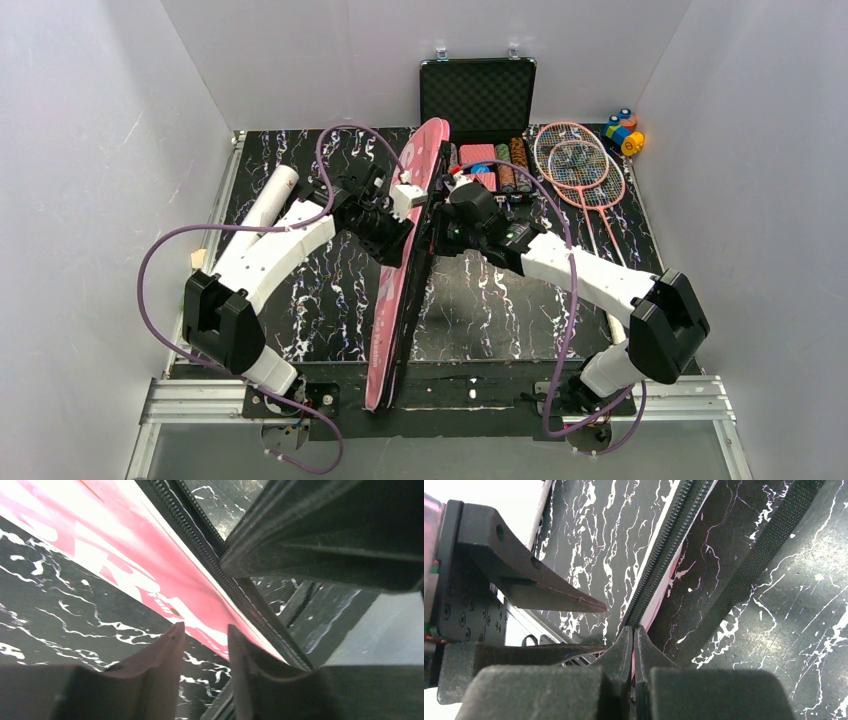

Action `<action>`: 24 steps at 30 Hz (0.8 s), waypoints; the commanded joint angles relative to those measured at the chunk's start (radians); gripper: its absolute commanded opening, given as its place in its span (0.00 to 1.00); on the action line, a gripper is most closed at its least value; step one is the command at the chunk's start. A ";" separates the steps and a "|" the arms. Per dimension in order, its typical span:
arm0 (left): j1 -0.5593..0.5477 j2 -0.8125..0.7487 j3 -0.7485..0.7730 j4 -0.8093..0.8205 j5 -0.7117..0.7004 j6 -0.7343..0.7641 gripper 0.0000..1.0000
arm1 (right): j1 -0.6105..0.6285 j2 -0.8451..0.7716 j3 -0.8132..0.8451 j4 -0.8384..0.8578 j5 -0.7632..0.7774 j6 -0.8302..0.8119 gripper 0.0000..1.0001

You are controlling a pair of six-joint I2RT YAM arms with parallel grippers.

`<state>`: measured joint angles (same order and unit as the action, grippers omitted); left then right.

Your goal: Pack up the badminton gear

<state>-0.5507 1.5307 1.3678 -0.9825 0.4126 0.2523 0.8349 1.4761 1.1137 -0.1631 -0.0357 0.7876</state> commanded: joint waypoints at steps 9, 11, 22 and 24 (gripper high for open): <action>0.054 -0.093 -0.009 0.034 0.285 -0.021 0.65 | 0.050 -0.003 0.176 -0.085 0.122 -0.089 0.01; 0.057 -0.094 -0.029 0.045 0.275 -0.008 0.61 | 0.064 0.006 0.203 -0.112 0.142 -0.105 0.01; 0.105 -0.116 -0.140 0.123 0.230 -0.010 0.41 | 0.089 0.029 0.221 -0.147 0.155 -0.104 0.01; 0.113 -0.111 -0.151 0.125 0.215 -0.002 0.37 | 0.090 0.029 0.214 -0.147 0.157 -0.097 0.01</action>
<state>-0.4637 1.4727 1.2366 -0.9039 0.6559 0.2413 0.9180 1.5108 1.2903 -0.3435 0.1024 0.6918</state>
